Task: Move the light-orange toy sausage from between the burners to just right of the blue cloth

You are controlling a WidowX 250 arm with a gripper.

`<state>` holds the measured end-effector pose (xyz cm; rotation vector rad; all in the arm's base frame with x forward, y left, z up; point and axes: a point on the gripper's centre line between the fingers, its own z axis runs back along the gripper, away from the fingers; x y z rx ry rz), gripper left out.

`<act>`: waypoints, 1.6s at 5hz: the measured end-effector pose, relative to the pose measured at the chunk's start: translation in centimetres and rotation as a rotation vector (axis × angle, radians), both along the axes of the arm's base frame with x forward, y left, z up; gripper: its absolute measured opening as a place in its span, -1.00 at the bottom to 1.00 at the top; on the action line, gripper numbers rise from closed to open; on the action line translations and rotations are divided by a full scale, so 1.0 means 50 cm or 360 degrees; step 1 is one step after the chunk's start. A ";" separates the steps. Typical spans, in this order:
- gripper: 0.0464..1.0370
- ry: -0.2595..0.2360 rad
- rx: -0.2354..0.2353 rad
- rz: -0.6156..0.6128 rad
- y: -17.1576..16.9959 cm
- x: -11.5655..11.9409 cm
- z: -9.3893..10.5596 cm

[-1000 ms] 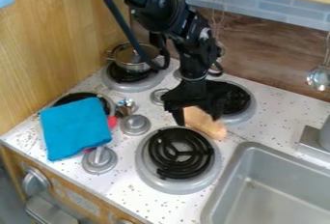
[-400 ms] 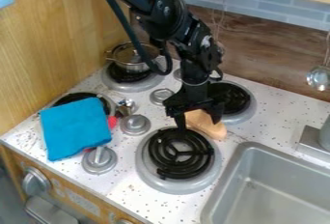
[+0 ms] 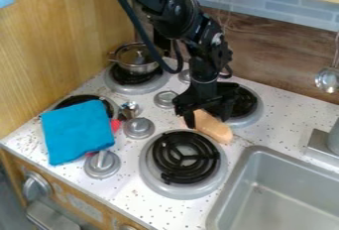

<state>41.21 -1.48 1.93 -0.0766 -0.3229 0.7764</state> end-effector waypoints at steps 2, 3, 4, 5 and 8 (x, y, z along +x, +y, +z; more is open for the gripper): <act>0.93 0.0031 0.0005 0.0053 0.004 0.021 -0.021; 0.93 0.0057 0.0016 0.0070 0.005 0.025 -0.035; 0.85 0.0061 0.0040 0.0093 0.011 0.034 -0.043; 0.39 0.0079 0.0055 0.0069 0.015 0.038 -0.053; 0.20 0.0081 -0.0055 -0.0097 0.001 0.036 -0.031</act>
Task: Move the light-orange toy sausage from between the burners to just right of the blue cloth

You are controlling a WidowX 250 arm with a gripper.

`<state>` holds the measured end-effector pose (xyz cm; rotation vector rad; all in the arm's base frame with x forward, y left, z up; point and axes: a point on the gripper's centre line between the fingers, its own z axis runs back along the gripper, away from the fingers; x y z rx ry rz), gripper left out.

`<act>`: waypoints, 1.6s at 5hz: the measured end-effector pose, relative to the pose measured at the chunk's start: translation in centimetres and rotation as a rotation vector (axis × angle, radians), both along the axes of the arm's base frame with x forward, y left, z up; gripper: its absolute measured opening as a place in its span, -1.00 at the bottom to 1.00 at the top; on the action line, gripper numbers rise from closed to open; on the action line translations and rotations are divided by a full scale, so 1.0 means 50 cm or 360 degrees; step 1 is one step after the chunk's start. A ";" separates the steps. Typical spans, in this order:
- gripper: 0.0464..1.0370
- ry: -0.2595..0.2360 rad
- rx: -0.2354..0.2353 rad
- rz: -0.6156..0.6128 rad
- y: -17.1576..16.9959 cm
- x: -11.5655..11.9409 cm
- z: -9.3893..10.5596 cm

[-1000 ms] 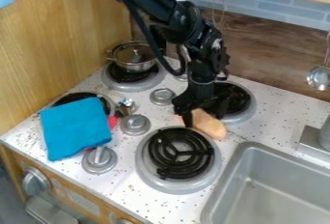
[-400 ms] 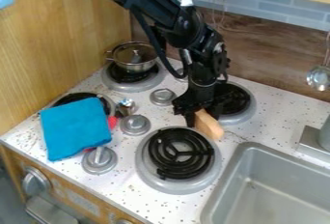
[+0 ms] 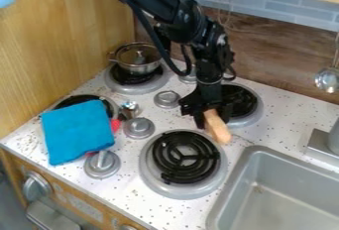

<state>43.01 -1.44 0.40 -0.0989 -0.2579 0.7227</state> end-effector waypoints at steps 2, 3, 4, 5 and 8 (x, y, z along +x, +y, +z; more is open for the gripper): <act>0.01 -0.0019 -0.0101 -0.0285 0.028 -0.040 0.065; 0.01 -0.0028 -0.0147 -0.0416 0.040 -0.065 0.099; 0.01 0.0063 -0.0191 -0.0474 0.091 -0.098 0.117; 0.01 0.0181 -0.0205 -0.0596 0.138 -0.132 0.121; 0.01 0.0303 0.0046 -0.1039 0.179 -0.169 0.088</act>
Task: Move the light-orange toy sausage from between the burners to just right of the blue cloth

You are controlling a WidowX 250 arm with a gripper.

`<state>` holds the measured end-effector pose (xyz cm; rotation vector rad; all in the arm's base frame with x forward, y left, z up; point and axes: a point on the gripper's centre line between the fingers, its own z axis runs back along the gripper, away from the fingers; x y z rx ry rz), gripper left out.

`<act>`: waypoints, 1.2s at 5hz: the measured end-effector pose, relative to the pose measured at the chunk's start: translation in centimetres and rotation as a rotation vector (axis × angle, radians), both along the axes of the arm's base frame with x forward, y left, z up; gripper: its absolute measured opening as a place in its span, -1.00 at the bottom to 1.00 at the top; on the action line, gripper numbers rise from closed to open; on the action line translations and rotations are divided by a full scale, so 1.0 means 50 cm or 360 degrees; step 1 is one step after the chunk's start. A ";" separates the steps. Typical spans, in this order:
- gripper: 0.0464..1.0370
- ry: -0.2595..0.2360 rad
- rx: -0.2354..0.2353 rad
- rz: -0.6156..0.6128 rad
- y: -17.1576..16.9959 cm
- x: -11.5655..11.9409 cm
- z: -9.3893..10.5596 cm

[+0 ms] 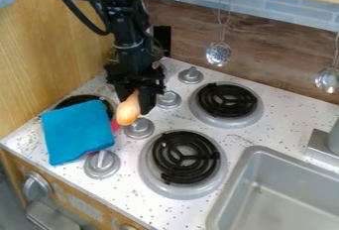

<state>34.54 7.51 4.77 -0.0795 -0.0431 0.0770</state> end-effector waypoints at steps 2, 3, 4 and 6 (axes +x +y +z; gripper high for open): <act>0.01 -0.0030 0.0043 0.0006 0.003 -0.009 -0.037; 0.01 -0.0016 0.0062 0.0016 0.007 -0.010 -0.060; 0.01 0.0010 0.0081 0.0015 0.007 -0.012 -0.083; 0.00 0.0024 0.0085 -0.0076 -0.030 -0.003 -0.105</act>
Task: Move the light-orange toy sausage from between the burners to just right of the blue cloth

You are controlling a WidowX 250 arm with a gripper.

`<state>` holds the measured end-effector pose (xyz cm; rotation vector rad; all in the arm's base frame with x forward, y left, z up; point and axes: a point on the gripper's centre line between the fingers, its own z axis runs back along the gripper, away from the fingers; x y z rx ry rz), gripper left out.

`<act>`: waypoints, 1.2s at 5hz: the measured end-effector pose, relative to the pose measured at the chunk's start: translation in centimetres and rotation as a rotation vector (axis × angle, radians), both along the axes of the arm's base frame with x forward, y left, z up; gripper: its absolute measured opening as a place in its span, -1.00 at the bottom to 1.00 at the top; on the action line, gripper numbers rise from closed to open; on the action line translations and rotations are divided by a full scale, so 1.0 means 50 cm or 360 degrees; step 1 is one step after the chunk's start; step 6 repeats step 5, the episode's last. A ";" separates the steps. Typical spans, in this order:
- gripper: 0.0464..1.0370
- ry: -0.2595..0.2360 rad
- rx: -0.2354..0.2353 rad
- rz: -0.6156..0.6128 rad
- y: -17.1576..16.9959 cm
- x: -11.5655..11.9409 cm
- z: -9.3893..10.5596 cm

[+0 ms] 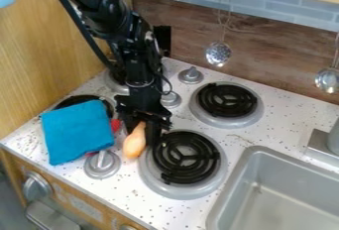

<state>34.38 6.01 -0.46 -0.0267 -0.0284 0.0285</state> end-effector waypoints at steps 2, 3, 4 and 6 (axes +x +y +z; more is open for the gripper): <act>0.65 -0.0017 0.0025 0.0018 0.003 0.004 -0.001; 0.87 -0.0004 -0.0002 0.0018 -0.004 0.009 0.006; 0.91 -0.0192 -0.0021 -0.0054 -0.016 0.018 0.093; 0.92 -0.0389 -0.0177 -0.0176 -0.027 -0.011 0.202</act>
